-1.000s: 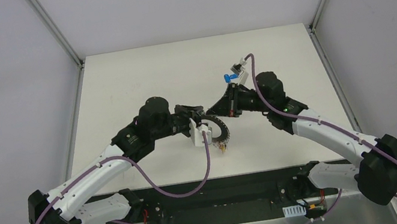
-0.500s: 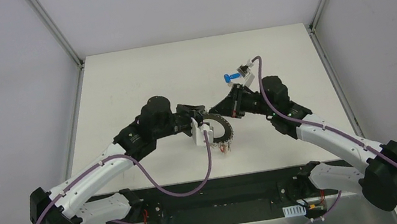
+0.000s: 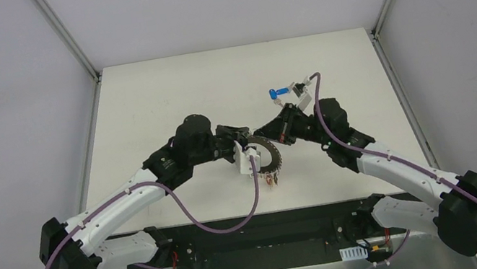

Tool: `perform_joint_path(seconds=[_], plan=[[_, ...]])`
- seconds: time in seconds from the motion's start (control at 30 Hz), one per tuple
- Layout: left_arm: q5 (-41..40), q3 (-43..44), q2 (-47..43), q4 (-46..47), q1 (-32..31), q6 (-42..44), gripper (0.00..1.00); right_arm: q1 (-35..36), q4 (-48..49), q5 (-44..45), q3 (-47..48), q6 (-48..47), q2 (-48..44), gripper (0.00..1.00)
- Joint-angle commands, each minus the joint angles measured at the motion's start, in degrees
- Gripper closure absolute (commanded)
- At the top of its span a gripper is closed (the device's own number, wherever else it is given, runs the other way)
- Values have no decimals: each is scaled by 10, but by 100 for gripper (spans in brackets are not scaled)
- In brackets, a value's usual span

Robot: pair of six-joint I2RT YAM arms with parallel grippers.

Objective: Remove the keys from the keyring

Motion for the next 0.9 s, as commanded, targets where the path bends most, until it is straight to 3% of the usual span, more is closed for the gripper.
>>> perform_joint_path(seconds=[0.0,0.5,0.87], plan=[[86,-2,-3,-42,-35,-2,100,-16,104,206,-12,47,-27,100],[79,-1,21,-42,-56,3,100,51,163,422,-74,115,-52,100],[69,-4,27,-42,-66,5,100,51,176,441,-81,136,-60,100]])
